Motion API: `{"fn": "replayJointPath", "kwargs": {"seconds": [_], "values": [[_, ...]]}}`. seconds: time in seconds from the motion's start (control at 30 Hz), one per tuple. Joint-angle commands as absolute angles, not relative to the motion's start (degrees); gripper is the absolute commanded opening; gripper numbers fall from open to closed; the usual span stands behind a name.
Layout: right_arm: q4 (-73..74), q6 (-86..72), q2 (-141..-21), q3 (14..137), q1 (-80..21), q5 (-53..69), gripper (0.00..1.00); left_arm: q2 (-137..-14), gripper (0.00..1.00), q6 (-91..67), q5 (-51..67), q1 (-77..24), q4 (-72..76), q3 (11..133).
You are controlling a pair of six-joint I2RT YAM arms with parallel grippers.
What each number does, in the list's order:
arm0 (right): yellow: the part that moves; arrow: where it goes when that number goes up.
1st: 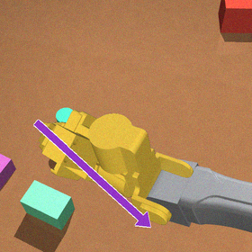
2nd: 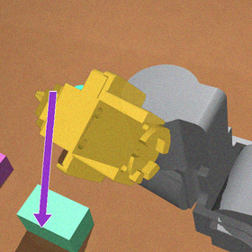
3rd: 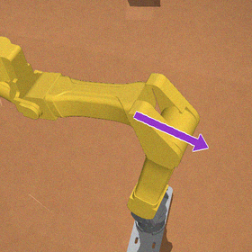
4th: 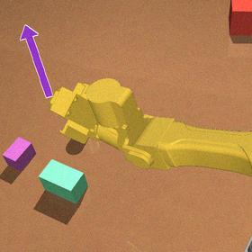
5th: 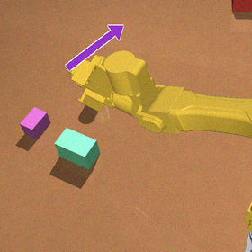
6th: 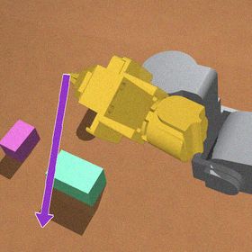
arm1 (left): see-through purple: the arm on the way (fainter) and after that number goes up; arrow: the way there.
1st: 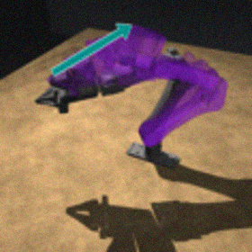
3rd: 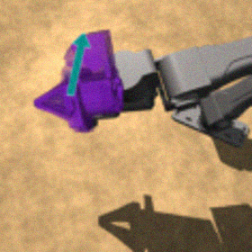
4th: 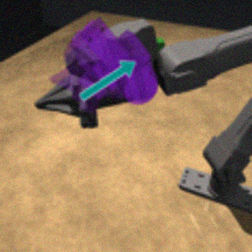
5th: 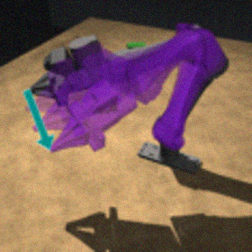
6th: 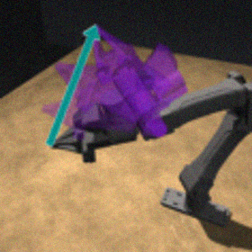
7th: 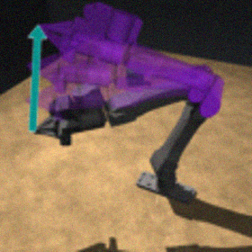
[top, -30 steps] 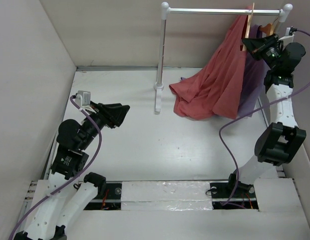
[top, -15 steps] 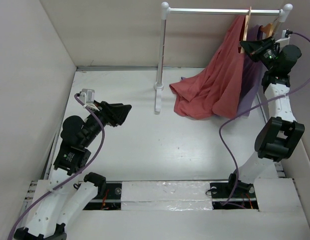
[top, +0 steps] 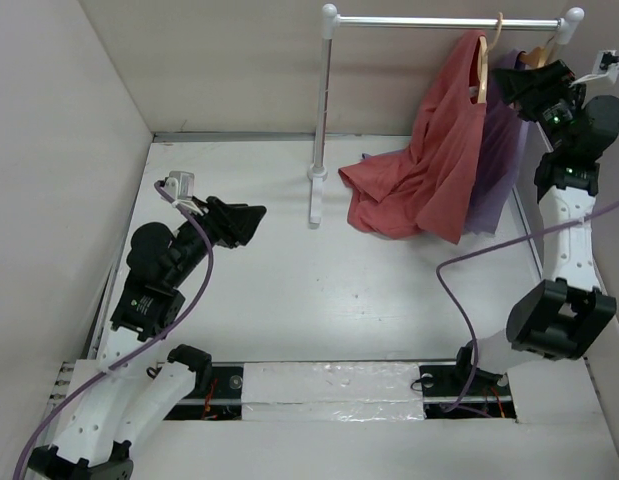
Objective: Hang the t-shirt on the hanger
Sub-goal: Reset both arms
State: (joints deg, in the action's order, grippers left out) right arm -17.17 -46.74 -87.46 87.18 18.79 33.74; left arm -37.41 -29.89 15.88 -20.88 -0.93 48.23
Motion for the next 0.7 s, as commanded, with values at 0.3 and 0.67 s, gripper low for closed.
{"fn": "replayJointPath", "kwargs": {"seconds": [0.3, 0.67], "values": [[-18.44, -36.56, -56.89, 69.72, 13.98, 22.5, 1.0, -31.91, 0.54, -30.32, 12.48, -20.74, 3.86, 54.93], [-0.19, -24.8, -23.67, 64.77, 5.89, 12.75, 1.0, -31.12, 0.59, -28.21, 12.65, -20.74, 2.54, 59.86]]}}
